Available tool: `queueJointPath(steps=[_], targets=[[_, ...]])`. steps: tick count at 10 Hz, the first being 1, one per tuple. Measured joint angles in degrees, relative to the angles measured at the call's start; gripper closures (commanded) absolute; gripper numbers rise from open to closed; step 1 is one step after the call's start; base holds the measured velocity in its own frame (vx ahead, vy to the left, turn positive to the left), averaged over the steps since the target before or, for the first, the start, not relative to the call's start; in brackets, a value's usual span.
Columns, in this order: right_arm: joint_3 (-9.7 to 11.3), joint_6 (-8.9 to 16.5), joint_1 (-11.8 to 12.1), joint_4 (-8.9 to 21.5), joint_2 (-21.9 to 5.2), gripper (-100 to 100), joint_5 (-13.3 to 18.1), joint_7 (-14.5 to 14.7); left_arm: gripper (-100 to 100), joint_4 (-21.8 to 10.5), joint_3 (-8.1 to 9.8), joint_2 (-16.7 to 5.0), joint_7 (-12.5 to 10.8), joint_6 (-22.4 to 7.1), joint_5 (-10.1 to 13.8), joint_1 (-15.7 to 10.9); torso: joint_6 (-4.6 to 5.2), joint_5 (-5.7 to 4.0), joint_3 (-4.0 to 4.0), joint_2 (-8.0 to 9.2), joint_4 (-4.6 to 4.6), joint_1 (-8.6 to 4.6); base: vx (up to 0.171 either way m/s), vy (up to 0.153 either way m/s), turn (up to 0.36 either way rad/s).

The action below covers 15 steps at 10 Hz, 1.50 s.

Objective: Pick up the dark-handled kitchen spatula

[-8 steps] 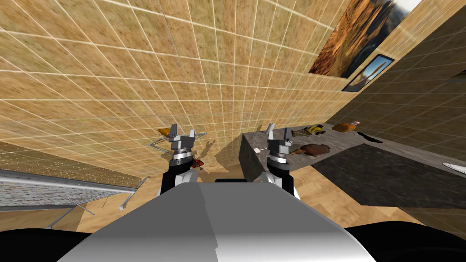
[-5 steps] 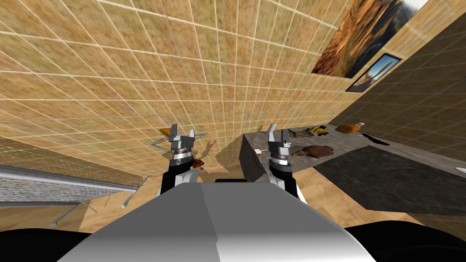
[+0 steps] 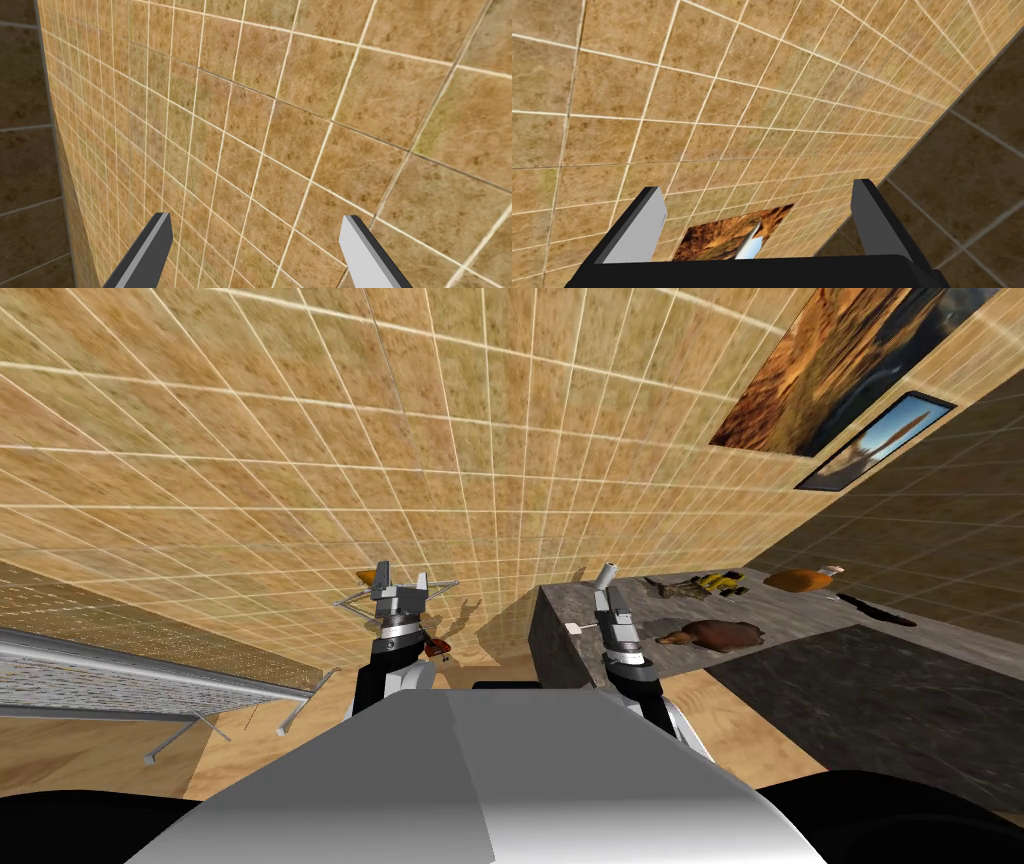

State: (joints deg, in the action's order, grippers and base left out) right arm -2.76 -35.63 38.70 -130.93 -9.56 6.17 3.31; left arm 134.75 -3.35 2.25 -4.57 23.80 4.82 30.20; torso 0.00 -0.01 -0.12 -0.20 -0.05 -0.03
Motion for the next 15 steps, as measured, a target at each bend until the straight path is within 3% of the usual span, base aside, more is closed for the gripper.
queueJointPath(steps=[4, 7, 15], targets=[[-3.81, -1.79, 5.01, 1.25, -3.29, -100, 6.32, 1.47, 0, 0.0, 0.0, 0.0, 0.0, 0.0, 0.0, 0.0, -0.01, 0.01, -0.01, -0.03, 0.0, 0.02, 0.052, 0.0, 0.084], [-6.39, -2.22, 7.24, 1.99, -5.44, -100, 11.29, 2.32, 0, 0.0, 0.0, 0.0, 0.0, 0.0, 0.0, 0.0, 0.0, 0.0, 0.01, 0.02, 0.0, 0.01, 0.05, -0.005, 0.088], [-14.29, -6.11, 15.9, 4.81, -10.84, -100, 24.15, 5.19, 0, 0.0, 0.0, 0.0, 0.0, 0.0, 0.0, 0.0, 0.0, 0.01, -0.01, -0.01, 0.0, 0.05, 0.056, -0.004, 0.097]])
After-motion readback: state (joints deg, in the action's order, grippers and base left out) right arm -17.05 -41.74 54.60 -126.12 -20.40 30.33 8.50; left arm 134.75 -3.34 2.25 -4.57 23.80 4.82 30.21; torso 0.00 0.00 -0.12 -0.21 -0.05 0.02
